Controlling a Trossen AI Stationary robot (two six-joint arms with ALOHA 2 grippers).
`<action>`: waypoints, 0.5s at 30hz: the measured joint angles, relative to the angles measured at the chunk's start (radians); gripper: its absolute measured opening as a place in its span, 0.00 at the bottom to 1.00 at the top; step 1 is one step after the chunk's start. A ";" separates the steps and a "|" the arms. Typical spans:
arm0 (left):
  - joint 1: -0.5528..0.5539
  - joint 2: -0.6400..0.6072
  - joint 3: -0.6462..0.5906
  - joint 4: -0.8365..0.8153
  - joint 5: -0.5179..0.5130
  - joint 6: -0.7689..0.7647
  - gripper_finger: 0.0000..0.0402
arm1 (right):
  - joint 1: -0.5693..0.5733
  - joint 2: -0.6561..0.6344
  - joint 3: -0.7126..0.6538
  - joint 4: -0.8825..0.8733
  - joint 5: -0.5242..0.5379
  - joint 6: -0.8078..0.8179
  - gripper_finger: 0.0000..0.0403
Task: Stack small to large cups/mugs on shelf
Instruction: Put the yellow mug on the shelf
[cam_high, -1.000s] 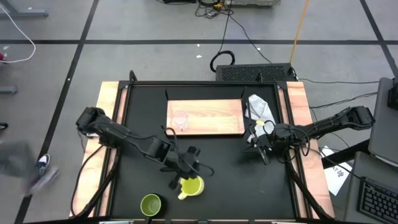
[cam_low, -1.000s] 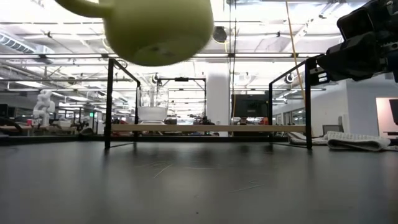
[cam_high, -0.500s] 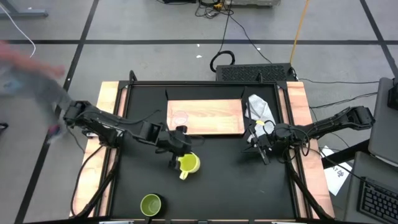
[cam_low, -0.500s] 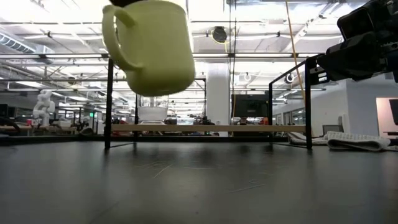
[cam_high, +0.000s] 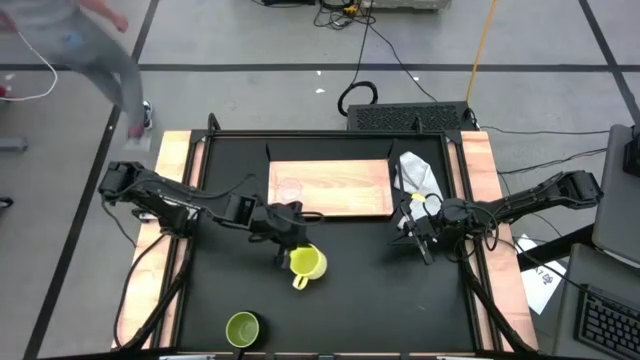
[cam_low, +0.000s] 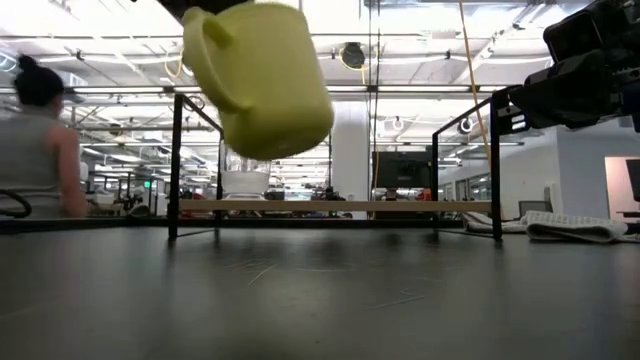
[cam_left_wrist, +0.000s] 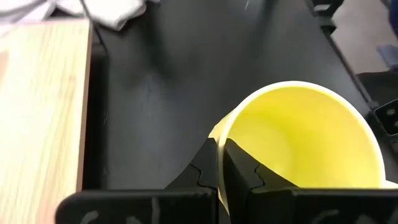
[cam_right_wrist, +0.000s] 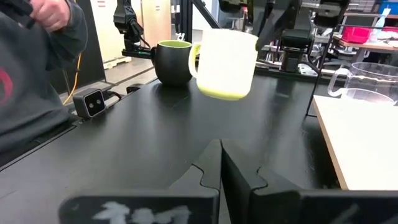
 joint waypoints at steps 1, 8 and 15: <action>0.003 0.000 0.005 0.005 0.002 0.004 0.01 | 0.000 0.000 0.000 0.000 0.000 -0.001 0.00; 0.053 0.000 0.050 0.017 0.030 0.032 0.01 | 0.000 0.000 0.000 0.009 0.000 -0.001 0.00; 0.124 0.000 0.103 -0.005 0.132 0.060 0.01 | 0.000 0.000 0.000 0.015 0.000 -0.001 0.00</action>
